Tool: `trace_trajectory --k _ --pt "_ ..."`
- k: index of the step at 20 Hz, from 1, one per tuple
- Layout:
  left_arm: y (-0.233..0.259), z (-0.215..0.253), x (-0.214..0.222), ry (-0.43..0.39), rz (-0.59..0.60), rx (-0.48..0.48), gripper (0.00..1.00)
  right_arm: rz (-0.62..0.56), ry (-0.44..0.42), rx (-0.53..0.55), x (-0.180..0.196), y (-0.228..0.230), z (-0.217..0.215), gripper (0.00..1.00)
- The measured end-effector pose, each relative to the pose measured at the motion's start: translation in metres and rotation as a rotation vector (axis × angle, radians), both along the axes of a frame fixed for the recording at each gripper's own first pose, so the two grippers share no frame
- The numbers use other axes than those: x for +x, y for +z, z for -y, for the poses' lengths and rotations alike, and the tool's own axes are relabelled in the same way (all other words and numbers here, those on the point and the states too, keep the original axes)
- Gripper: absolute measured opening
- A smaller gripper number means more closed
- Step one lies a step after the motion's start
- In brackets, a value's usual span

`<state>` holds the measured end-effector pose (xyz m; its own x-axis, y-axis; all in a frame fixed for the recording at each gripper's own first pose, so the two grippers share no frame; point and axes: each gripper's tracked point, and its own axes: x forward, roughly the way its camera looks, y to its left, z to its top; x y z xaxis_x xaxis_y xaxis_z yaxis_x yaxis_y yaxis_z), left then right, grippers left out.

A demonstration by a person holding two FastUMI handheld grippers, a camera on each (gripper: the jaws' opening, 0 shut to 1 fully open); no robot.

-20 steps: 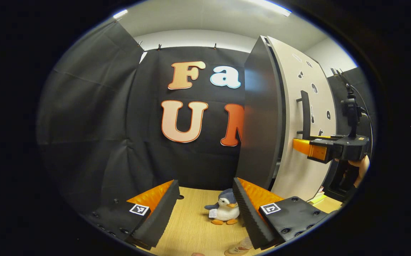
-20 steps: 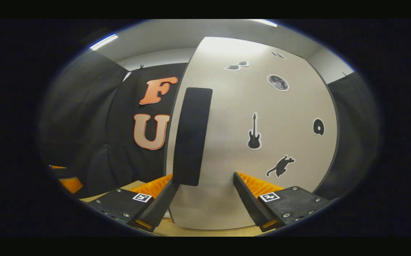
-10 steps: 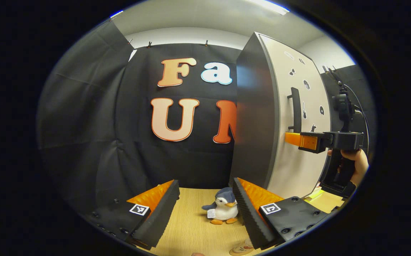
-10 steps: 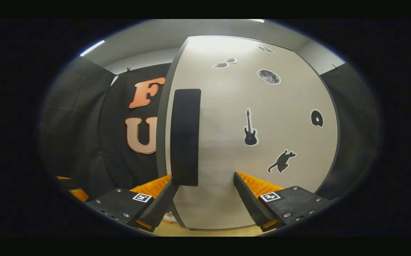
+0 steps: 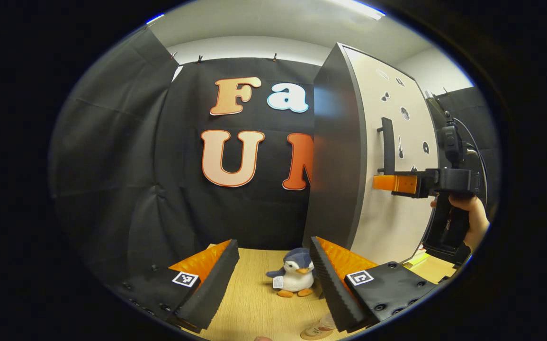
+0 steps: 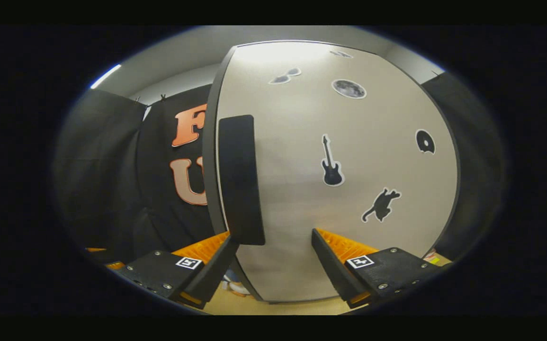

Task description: Open the cabinet door with the right hand, grasp the bottle in the cabinet with the left hand and place it on the coaster, then close the cabinet door with the right hand.

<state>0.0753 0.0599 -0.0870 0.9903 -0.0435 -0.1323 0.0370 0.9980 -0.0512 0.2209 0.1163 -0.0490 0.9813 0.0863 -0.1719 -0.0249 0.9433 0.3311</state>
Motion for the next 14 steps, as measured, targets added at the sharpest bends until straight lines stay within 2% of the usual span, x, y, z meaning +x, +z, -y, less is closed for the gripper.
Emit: trace_trajectory --k 2,4,6,9,14 --pt "0.001 0.001 -0.006 0.006 -0.003 0.004 0.98 0.001 0.008 0.105 -0.007 0.000 -0.001 0.95" --pt "0.002 0.004 -0.010 0.013 -0.006 0.011 0.96 0.001 0.000 0.133 -0.015 -0.003 0.005 0.95" --pt "0.003 0.008 -0.015 0.017 -0.012 0.011 0.96 -0.019 0.001 0.110 -0.026 -0.008 0.008 0.98" --pt "0.006 0.020 -0.019 0.021 -0.013 0.006 0.96 -0.027 0.000 0.040 -0.045 -0.012 0.020 0.96" --pt "0.013 0.050 -0.023 0.007 -0.004 0.012 0.98 -0.007 0.017 0.016 -0.080 0.002 0.036 0.95"
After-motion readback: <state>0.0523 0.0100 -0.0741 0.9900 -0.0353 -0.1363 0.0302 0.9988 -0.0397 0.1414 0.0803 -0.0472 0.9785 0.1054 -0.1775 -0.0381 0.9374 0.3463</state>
